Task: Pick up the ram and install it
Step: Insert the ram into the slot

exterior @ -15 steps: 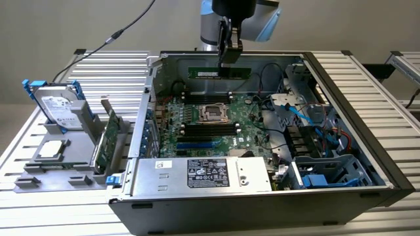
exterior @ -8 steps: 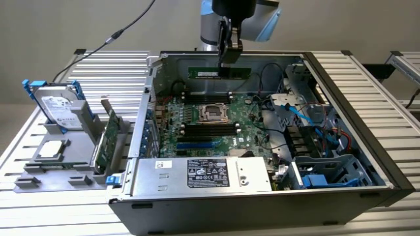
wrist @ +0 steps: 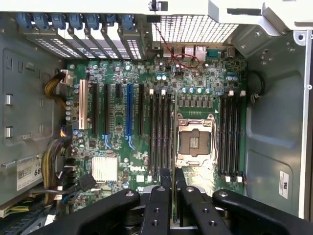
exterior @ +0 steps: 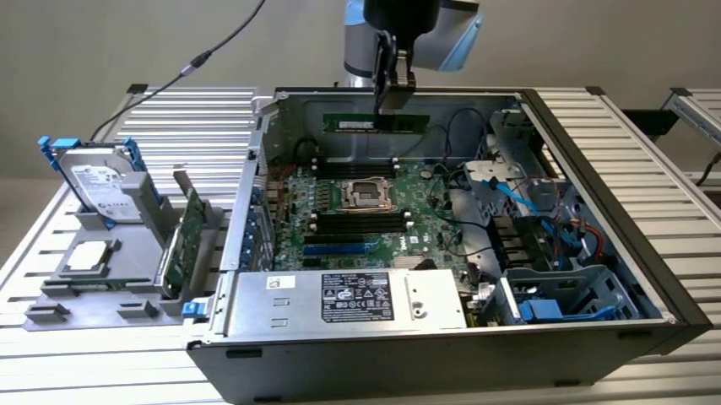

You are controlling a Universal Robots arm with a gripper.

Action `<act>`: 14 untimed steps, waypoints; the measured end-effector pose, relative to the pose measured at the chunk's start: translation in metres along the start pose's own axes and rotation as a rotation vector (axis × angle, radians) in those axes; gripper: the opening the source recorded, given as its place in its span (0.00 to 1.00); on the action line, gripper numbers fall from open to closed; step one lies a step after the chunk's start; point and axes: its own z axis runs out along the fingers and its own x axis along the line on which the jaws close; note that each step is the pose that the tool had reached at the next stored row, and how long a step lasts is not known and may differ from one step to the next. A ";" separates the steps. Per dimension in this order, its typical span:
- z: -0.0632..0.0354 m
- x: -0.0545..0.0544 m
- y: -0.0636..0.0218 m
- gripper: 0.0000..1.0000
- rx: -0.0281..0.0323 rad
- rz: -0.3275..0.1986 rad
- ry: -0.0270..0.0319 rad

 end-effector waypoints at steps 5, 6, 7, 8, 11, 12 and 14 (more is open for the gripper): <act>0.0046 0.003 -0.0002 0.14 -0.0056 0.000 -0.0001; 0.0062 0.003 -0.0003 0.14 -0.0068 0.000 -0.0002; 0.0079 0.003 -0.0003 0.14 -0.0073 0.000 0.0000; 0.0095 0.003 -0.0004 0.14 -0.0079 0.000 -0.0002; 0.0137 0.007 -0.0005 0.14 -0.0091 0.000 -0.0004; 0.0152 0.009 -0.0004 0.14 -0.0091 0.000 -0.0007; 0.0183 0.011 0.0002 0.14 -0.0091 0.000 -0.0011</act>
